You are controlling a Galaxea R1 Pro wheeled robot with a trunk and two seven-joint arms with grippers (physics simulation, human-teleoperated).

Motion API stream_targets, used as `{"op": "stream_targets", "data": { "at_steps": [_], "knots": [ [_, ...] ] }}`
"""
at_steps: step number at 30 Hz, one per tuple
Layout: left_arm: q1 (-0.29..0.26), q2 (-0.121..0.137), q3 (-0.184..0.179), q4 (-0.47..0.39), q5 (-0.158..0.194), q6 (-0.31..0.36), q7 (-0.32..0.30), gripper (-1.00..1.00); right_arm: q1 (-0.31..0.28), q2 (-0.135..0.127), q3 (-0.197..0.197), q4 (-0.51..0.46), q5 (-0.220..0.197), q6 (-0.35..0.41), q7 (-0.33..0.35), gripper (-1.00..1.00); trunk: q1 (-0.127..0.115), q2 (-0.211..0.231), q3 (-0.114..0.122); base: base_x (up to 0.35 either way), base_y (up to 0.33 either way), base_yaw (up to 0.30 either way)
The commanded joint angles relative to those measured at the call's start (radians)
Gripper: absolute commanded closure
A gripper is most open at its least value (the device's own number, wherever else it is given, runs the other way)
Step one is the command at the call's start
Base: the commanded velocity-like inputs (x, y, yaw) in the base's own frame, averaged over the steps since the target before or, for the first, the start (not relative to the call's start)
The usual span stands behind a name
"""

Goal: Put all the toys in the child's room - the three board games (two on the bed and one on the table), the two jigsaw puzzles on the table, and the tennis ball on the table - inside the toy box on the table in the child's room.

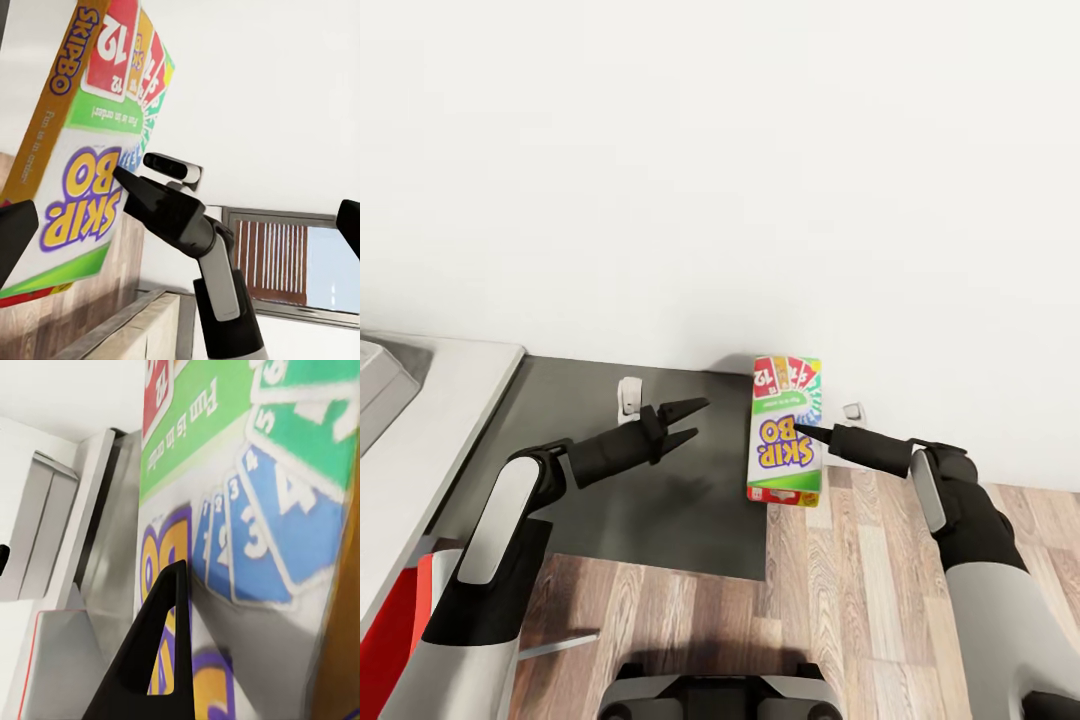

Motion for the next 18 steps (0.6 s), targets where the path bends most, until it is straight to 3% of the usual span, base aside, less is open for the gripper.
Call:
{"op": "stream_targets", "data": {
  "at_steps": [1,18],
  "knots": [
    [-0.001,0.001,-0.001,-0.001,0.011,0.001,0.010,-1.00,0.001,0.000,-0.001,-0.004,-0.002,0.006,0.002,1.00,0.001,-0.002,-0.001,0.000,0.000,0.000],
    [-0.001,-0.001,-0.001,0.000,0.010,0.000,0.018,-1.00,0.008,-0.001,-0.002,-0.022,-0.003,0.010,0.003,1.00,0.001,-0.002,-0.001,0.000,0.000,0.000]
  ]
}}
